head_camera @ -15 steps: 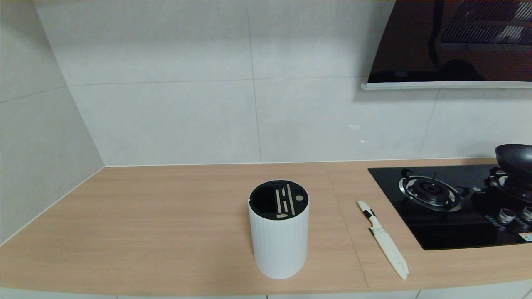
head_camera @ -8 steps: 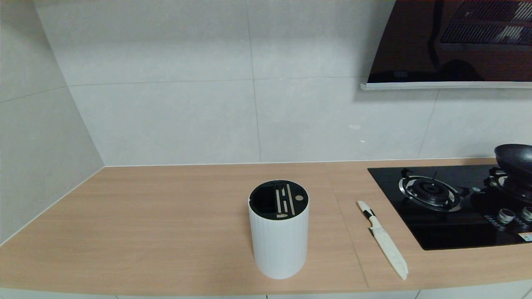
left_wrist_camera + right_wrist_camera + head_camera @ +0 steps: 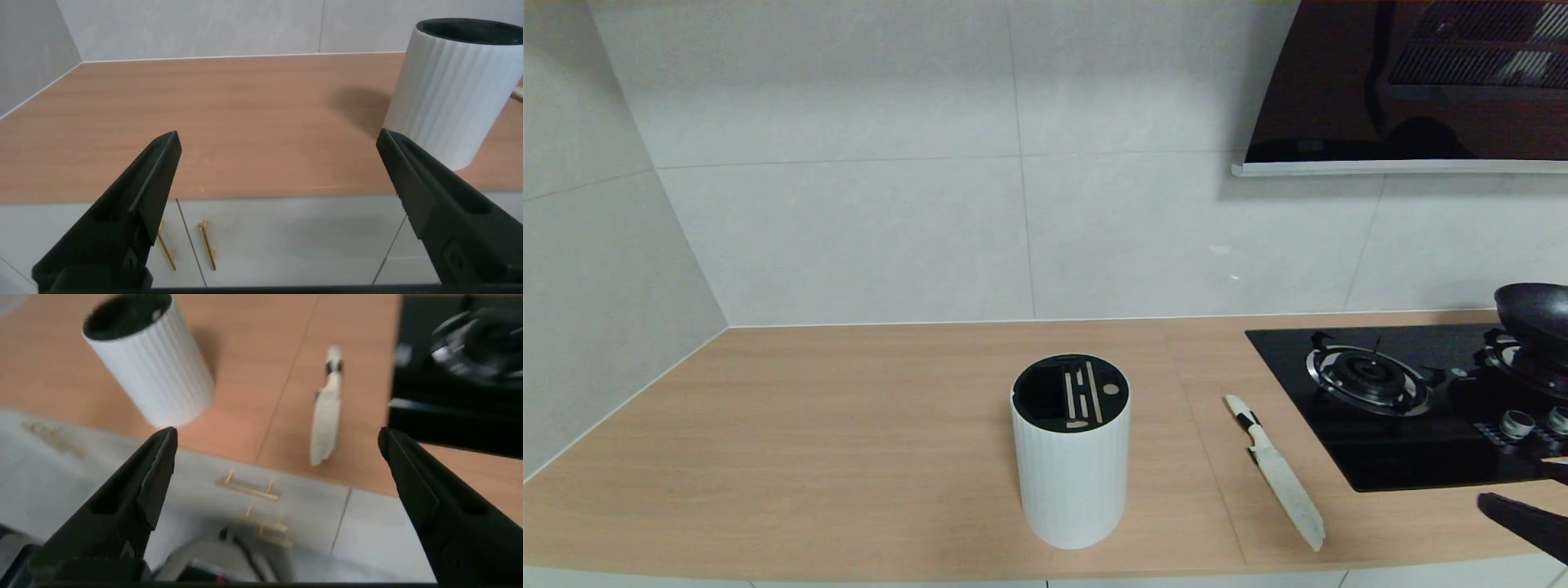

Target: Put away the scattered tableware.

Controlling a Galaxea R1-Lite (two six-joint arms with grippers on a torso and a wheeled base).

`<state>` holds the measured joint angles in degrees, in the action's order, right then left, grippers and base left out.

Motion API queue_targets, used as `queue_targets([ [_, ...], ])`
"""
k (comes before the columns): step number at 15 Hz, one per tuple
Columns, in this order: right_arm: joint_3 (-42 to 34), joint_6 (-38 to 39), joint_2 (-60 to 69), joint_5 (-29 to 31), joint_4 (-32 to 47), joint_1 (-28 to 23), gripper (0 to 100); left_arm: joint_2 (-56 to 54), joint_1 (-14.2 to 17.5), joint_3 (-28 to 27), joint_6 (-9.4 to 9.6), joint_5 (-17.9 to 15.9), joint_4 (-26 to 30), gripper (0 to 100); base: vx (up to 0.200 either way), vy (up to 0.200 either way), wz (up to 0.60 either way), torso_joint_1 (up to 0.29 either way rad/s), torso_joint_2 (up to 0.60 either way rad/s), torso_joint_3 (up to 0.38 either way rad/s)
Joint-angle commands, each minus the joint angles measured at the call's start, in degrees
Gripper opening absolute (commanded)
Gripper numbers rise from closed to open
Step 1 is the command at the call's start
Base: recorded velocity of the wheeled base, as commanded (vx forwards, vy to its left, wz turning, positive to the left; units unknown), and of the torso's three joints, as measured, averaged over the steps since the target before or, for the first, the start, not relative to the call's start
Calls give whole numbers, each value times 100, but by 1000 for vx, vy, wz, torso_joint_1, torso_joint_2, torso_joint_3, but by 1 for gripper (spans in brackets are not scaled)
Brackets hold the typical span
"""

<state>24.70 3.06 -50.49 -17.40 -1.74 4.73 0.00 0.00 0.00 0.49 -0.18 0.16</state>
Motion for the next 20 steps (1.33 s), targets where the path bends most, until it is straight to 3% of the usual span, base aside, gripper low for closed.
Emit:
queue_targets([
  [1,141,-7,-2325,78,-643,327,100,0,0,0,4,1,2,100,0,0,0,0,0,0],
  [5,114,-16,-4267,228,-1953,380,100,0,0,0,-5,1,2,100,0,0,0,0,0,0],
  [9,132,-174,-6113,1423,-3552,617,100,0,0,0,-5,1,2,100,0,0,0,0,0,0],
  [12,176,-174,-6877,1564,-4704,740,100,0,0,0,-5,1,-7,100,0,0,0,0,0,0],
  [20,1081,-288,-7545,1933,-4791,731,100,0,0,0,4,1,-7,100,0,0,0,0,0,0],
])
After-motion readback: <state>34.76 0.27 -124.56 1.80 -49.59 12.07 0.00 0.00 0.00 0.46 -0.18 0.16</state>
